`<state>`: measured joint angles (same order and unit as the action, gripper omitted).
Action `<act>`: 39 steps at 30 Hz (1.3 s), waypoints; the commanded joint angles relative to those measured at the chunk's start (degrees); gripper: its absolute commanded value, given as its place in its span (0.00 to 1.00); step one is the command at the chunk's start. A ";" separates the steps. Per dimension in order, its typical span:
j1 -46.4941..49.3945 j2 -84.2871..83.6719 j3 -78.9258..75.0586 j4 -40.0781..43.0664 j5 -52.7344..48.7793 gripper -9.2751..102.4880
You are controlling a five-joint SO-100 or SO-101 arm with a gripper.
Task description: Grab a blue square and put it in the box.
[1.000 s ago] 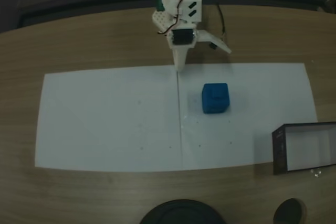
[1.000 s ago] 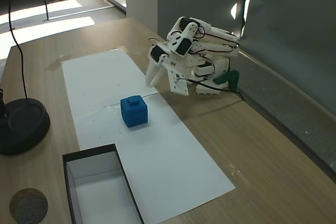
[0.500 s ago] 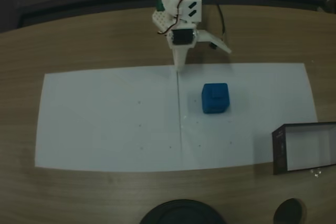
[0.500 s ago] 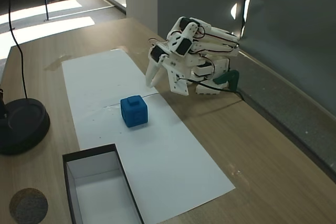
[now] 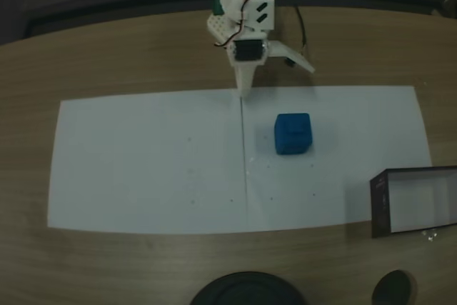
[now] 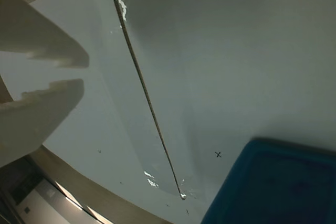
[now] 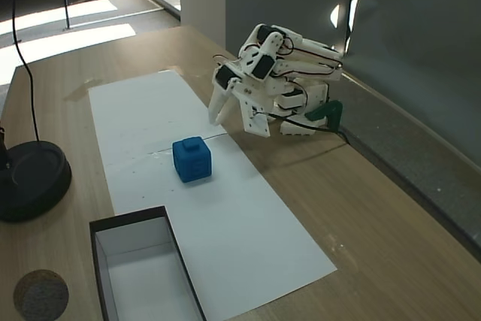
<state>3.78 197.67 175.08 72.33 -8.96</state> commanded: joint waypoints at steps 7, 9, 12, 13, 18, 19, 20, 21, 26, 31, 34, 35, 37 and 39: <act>-2.46 1.41 -11.43 -13.18 -5.19 0.27; -5.01 -0.26 -13.71 -12.48 -3.96 0.29; -6.24 -6.94 -18.90 -11.07 -1.49 0.32; -6.33 -10.28 -21.18 -10.63 -0.97 0.34; -6.59 -32.61 -37.09 -5.71 0.09 0.39; -6.59 -37.53 -41.04 -3.96 0.62 0.39; -6.59 -42.45 -45.00 -2.20 1.14 0.39; -6.68 -47.55 -48.96 -0.35 1.49 0.39; -11.51 -69.70 -66.27 10.55 3.43 0.39; -20.13 -85.61 -79.28 19.86 8.53 0.39; -23.03 -91.93 -81.30 20.30 8.53 0.39; -23.20 -93.96 -81.74 20.13 8.53 0.39; -23.38 -96.77 -81.91 18.63 8.53 0.39; -22.94 -98.88 -81.83 16.61 8.61 0.39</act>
<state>-19.34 99.14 96.15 90.26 -0.88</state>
